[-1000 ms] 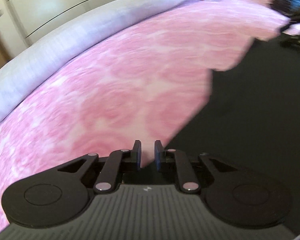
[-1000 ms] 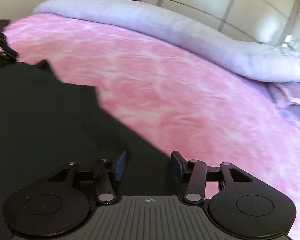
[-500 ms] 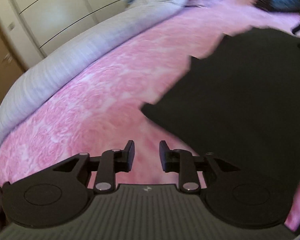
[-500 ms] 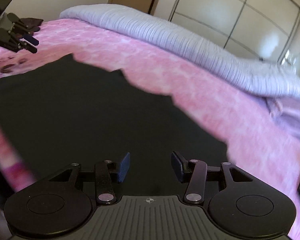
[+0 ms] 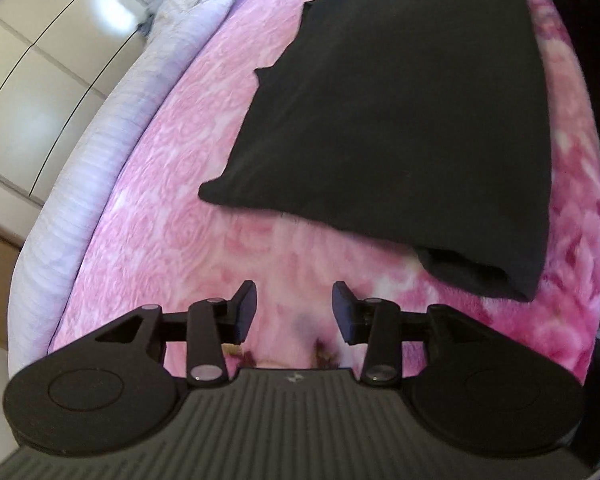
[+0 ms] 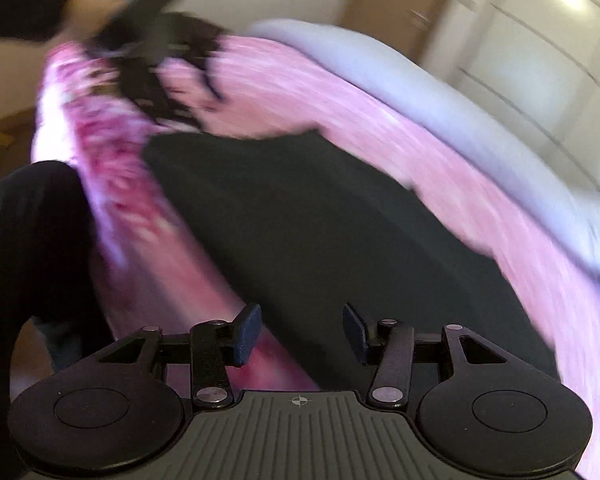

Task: Fold clothes

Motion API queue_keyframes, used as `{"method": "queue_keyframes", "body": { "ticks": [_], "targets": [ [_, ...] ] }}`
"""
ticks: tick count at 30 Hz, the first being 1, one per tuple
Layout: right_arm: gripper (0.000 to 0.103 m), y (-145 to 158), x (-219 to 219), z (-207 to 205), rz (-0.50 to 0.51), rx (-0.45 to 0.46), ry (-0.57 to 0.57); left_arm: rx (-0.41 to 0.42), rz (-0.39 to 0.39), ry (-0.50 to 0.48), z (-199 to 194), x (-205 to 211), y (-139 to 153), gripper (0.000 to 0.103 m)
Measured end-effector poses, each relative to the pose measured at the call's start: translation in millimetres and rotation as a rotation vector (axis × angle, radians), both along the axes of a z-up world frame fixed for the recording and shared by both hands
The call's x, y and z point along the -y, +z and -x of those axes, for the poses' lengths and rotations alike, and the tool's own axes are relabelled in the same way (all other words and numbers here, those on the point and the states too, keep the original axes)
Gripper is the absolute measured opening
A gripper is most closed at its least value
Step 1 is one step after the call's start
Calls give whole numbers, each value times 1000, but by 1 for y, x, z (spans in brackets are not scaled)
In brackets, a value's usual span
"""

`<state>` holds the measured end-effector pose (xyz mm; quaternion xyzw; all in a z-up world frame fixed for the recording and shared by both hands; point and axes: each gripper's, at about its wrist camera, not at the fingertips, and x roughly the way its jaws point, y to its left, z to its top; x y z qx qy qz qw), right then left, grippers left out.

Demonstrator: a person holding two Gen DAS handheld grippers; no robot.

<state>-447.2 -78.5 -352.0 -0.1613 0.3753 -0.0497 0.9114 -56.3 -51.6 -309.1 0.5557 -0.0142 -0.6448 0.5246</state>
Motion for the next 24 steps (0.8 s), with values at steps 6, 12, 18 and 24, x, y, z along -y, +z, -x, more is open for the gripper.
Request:
{"method": "queue_keyframes", "body": {
  "ticks": [6, 12, 18, 24],
  "targets": [
    [50, -22, -71, -73, 127, -21, 209, 69, -3, -162, -11, 7, 5, 50],
    [50, -66, -108, -135, 283, -19, 216, 59, -7, -262, -34, 6, 13, 56],
    [43, -71, -116, -162, 377, -27, 127, 68, -28, -382, -50, 8, 6, 62],
    [6, -29, -78, -153, 186, 79, 23, 136, 10, -498, -52, 37, -9, 62]
  ]
}}
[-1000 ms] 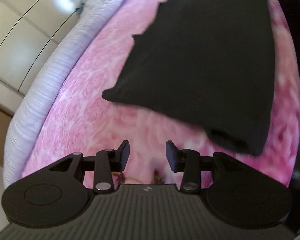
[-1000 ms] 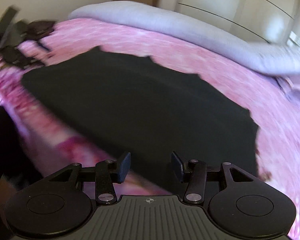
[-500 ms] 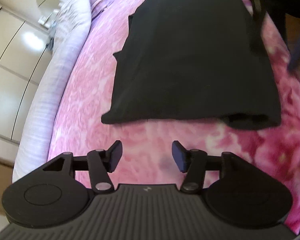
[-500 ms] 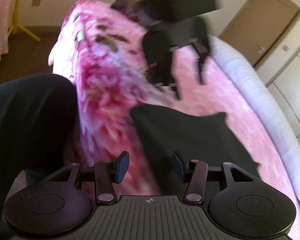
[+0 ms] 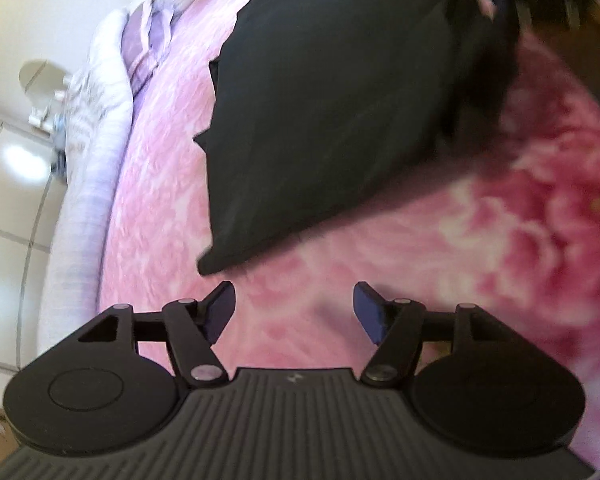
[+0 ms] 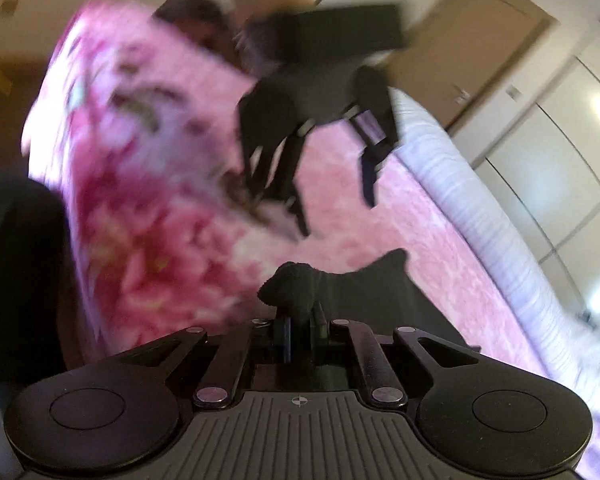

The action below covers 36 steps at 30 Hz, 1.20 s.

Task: Fold clothes

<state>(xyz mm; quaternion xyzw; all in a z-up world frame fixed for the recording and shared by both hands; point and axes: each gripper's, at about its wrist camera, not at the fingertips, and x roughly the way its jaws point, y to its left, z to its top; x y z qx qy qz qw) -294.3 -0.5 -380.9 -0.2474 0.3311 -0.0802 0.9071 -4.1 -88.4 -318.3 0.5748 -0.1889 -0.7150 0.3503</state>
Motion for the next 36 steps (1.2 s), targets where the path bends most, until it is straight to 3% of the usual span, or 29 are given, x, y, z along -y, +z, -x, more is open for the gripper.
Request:
{"method": "queue_keyframes", "body": {
  "ticks": [4, 8, 11, 14, 18, 23, 27, 31, 36],
  "targets": [
    [6, 28, 34, 12, -160, 78, -59, 13, 32, -51, 4, 35, -12, 62],
    [6, 38, 52, 24, -248, 120, -98, 34, 51, -109, 12, 66, -21, 60],
    [6, 38, 58, 27, -273, 139, -95, 90, 38, -100, 22, 84, -21, 10],
    [6, 43, 65, 35, -336, 175, -95, 128, 15, -77, 35, 95, -7, 8],
    [6, 58, 79, 66, -363, 263, -122, 140, 56, -41, 61, 107, 34, 8],
    [6, 76, 109, 136, -384, 392, -244, 133, 127, -62, 128, 140, 88, 7],
    [6, 83, 135, 202, -401, 482, -382, 122, 152, -127, 200, 181, 111, 7],
    [6, 73, 163, 256, -432, 536, -513, 139, 125, -202, 276, 231, 105, 8],
    [6, 42, 200, 294, -500, 541, -673, 158, 19, -261, 349, 286, 55, 8]
  ]
}}
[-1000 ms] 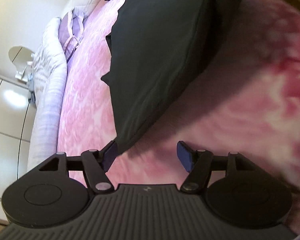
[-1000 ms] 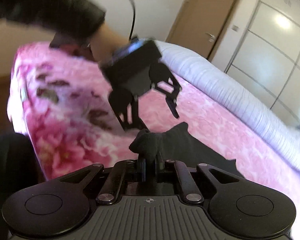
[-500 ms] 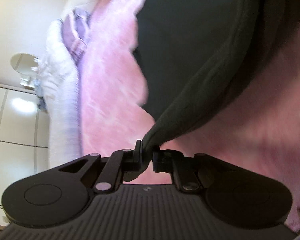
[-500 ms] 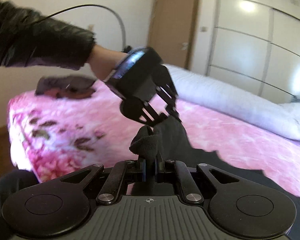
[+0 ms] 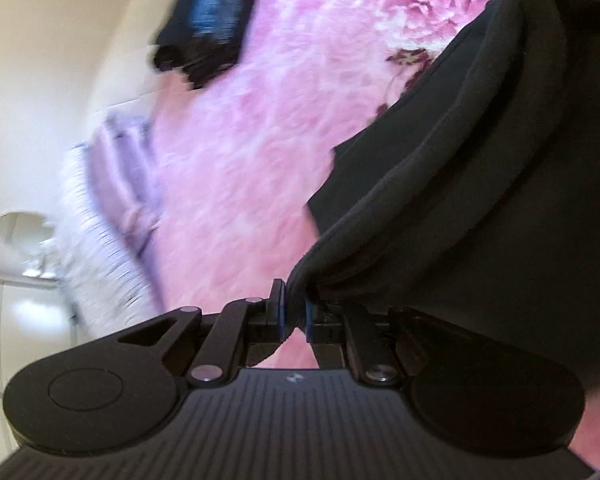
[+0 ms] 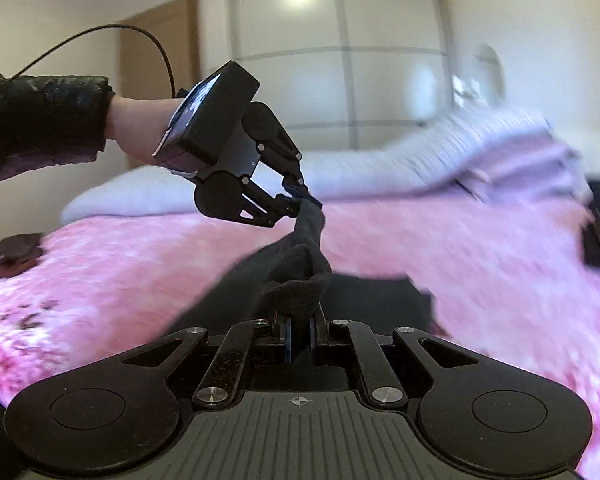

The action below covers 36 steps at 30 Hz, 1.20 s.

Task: Fold clothes

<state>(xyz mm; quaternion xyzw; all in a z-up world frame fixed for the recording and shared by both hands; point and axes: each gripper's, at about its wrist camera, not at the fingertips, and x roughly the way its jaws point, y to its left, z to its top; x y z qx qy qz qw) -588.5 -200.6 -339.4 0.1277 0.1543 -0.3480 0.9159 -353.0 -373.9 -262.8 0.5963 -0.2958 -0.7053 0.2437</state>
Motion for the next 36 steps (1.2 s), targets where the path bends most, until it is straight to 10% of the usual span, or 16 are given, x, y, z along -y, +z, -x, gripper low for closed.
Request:
{"method": "queue_keyframes", "body": {
  "ticks": [26, 29, 36],
  "targets": [
    [6, -51, 33, 60, -313, 106, -240, -157, -121, 23, 45, 36, -48, 22],
    [7, -50, 33, 62, -324, 106, -243, -258, -138, 121, 36, 50, -32, 41],
    [23, -41, 30, 77, -334, 138, -309, -483, -117, 382, -18, 63, 25, 41]
  ]
}}
